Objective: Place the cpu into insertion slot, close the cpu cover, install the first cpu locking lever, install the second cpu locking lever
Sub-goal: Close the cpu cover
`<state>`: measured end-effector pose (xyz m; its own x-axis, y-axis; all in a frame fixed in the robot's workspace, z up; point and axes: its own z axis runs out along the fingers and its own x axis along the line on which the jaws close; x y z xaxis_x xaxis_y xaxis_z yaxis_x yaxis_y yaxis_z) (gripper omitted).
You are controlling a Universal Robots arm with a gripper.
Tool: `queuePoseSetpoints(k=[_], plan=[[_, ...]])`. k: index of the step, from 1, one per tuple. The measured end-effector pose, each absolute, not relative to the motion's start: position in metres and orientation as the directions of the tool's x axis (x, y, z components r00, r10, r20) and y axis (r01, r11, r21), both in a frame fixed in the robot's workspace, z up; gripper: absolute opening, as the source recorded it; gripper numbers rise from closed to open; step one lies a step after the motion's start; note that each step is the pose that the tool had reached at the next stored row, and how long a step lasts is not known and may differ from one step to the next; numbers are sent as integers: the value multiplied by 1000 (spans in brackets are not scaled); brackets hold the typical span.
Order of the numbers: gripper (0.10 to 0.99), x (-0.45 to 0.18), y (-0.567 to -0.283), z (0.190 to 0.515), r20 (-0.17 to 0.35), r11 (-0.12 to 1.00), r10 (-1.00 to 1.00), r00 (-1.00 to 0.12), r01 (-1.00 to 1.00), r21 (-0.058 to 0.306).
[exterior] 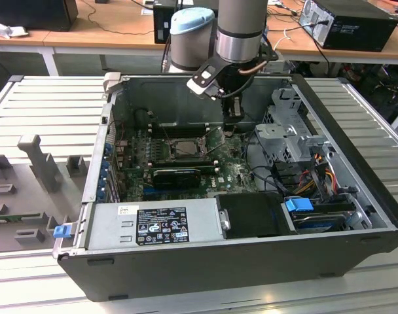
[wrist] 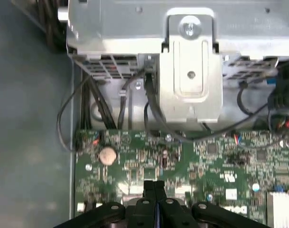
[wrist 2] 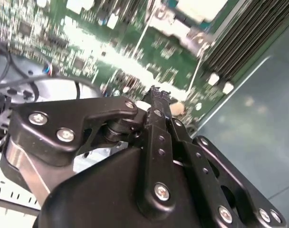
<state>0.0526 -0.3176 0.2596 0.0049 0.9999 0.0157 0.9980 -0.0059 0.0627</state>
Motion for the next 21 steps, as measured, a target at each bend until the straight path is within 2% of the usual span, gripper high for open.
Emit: queuePoseSetpoints(k=[4, 8, 21], plan=[[106, 60, -318, 253, 15, -6, 1000, 5, 998, 57], [106, 60, -318, 248, 14, -5, 1000, 5, 1000, 16], [106, 42, -318, 247, 14, -5, 1000, 5, 1000, 14]])
